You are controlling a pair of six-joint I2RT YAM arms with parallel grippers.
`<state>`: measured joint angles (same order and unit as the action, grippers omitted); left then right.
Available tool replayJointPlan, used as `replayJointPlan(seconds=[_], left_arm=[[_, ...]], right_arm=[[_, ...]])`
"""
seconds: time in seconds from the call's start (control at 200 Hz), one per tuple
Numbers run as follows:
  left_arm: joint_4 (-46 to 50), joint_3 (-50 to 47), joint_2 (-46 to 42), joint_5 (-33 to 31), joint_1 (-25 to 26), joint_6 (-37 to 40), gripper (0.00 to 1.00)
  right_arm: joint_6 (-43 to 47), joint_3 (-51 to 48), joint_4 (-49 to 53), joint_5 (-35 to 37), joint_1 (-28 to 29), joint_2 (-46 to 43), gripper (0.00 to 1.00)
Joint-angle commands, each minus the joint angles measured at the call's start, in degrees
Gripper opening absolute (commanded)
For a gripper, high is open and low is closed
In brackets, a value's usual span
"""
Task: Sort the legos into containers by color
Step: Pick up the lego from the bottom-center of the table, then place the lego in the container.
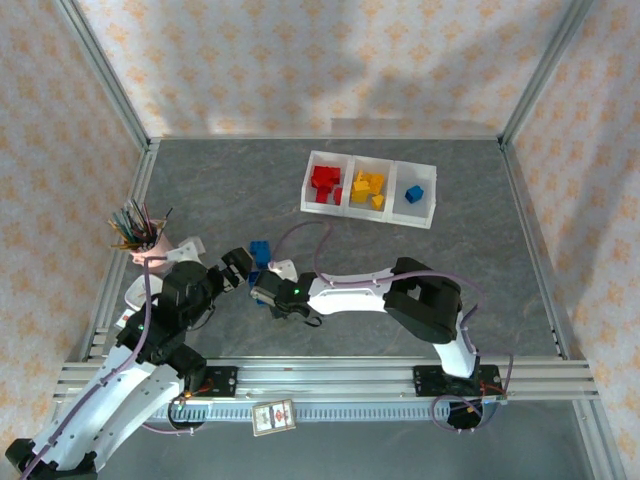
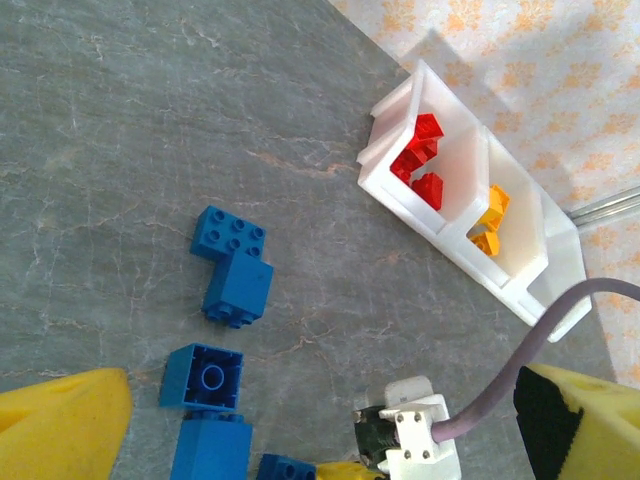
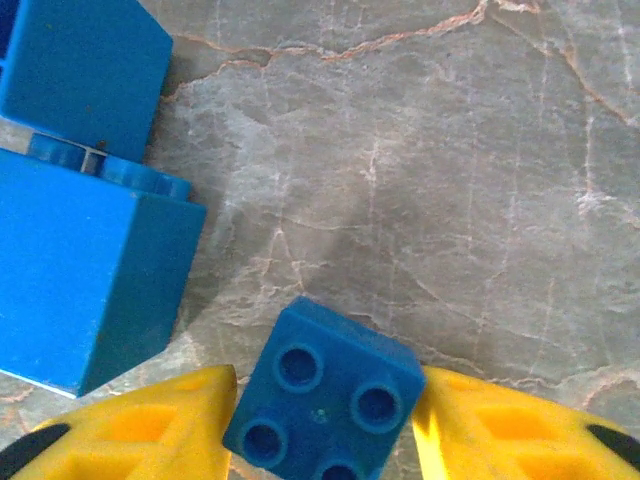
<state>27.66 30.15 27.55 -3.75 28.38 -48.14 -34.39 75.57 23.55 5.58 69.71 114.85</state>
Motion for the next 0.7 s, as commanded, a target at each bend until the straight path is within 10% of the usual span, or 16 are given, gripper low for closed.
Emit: replayJointPlan(seconds=[0.0,0.425,0.696], left_arm=[[-0.5,-0.3,0.4,-0.7,0.1,0.1,0.99],[-7.0,2.3,6.2,4.4,0.1,3.6,0.99],[-15.0,5.0,15.7,10.5,0.1,6.5,0.99]], right_arm=[[-0.1,0.3,-1.0,2.2,-0.1,1.1,0.41],[-3.1,-10.5,-2.0,2.6,-5.1,-13.2,0.35],[0.3,-15.2,-0.1,5.7,-18.3,-24.4,0.35]])
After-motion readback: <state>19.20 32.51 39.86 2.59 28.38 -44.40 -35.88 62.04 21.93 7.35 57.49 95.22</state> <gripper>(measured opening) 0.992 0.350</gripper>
